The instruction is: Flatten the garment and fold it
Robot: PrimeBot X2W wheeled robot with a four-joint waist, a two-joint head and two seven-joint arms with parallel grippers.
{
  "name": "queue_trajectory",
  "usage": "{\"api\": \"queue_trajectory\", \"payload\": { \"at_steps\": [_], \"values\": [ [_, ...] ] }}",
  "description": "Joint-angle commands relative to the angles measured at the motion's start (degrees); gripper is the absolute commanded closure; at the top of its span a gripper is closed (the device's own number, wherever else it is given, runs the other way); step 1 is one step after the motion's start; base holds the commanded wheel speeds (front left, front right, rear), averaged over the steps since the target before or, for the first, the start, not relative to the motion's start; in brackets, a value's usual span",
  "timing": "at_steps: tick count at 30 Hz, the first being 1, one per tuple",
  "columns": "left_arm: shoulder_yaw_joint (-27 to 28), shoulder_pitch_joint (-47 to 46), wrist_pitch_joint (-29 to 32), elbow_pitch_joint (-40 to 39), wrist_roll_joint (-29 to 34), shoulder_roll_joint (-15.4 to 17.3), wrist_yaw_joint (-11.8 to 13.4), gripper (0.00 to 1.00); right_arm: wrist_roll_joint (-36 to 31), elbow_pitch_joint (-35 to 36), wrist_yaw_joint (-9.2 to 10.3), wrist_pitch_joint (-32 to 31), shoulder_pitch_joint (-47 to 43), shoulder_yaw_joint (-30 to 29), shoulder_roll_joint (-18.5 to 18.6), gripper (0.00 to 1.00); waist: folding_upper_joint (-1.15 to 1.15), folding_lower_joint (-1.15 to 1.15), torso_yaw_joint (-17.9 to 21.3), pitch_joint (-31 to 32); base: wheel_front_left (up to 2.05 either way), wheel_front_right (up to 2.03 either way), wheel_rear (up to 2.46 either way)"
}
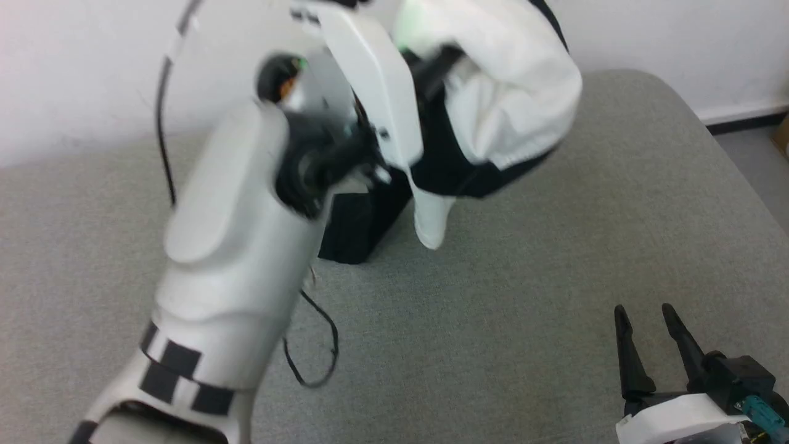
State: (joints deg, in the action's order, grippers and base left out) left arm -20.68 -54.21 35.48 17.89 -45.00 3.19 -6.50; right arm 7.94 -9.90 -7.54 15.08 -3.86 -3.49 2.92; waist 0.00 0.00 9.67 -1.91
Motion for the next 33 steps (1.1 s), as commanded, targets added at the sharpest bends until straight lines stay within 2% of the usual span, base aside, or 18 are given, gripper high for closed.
{"api": "queue_trajectory", "payload": {
  "at_steps": [1, 6, 12, 17, 21, 22, 23, 29, 33],
  "values": [
    [-1.44, 2.17, -2.34, -0.11, -1.33, -0.27, -0.15, 1.0, 0.46, 0.07, 0.05, -0.08, 0.73, -0.05, -0.04, 0.0, 0.0, 0.0, 0.95, -1.61, 0.0, 0.0, 0.0],
    [-8.83, 7.94, -10.41, 3.38, -1.01, -0.29, 2.09, 1.0, 0.71, 0.13, 0.05, -0.08, 1.8, 0.01, -0.04, 0.0, 0.0, 0.0, 0.79, -3.76, 0.0, 0.0, 0.0],
    [-13.84, 11.51, -17.19, 14.34, 5.66, 0.14, 6.0, 1.0, 0.79, 0.26, 0.05, -0.08, 3.76, 0.85, -0.04, 0.0, 0.0, 0.0, 0.85, -6.86, 0.0, 0.0, 0.0],
    [-17.88, 11.76, -16.66, 24.17, 10.0, 0.81, 7.54, 1.0, 0.75, 0.09, 0.05, -0.08, 4.85, 1.32, -0.04, 0.0, 0.0, 0.0, 0.86, -8.85, 0.0, 0.0, 0.0],
    [-18.43, 11.59, -18.33, 28.05, 9.64, 0.25, 8.09, 1.0, 0.61, -0.11, 0.05, -0.08, 5.47, 1.12, -0.04, 0.0, 0.0, 0.0, 0.13, -9.74, 0.0, 0.0, 0.0],
    [-18.36, 11.42, -19.23, 28.39, 9.18, 0.09, 8.08, 0.61, 0.51, -0.2, 0.05, -0.08, 5.6, 1.08, -0.04, 0.0, 0.0, 0.0, -0.2, -9.7, 0.0, 0.0, 0.0],
    [-18.58, 11.16, -19.85, 28.57, 8.78, -0.03, 7.72, 0.0, 0.4, -0.3, 0.05, -0.08, 5.67, 0.93, -0.04, 0.0, 0.0, 0.0, -0.58, -9.54, 0.0, 0.0, 0.0],
    [-19.77, 9.19, -24.07, 24.65, 5.07, -0.28, 6.37, 0.0, -0.17, -0.85, 0.05, -0.08, 4.79, 0.14, -0.04, 0.0, 0.0, 0.0, -3.4, -6.82, 0.0, 0.0, 0.0],
    [-20.6, 9.58, -26.64, 19.95, 4.48, -0.29, 7.12, 0.0, -0.23, -0.97, 0.05, -0.08, 3.5, -0.25, -0.04, 0.0, 0.0, 0.0, -5.56, -4.89, 0.0, 0.0, 0.0]
  ]
}}
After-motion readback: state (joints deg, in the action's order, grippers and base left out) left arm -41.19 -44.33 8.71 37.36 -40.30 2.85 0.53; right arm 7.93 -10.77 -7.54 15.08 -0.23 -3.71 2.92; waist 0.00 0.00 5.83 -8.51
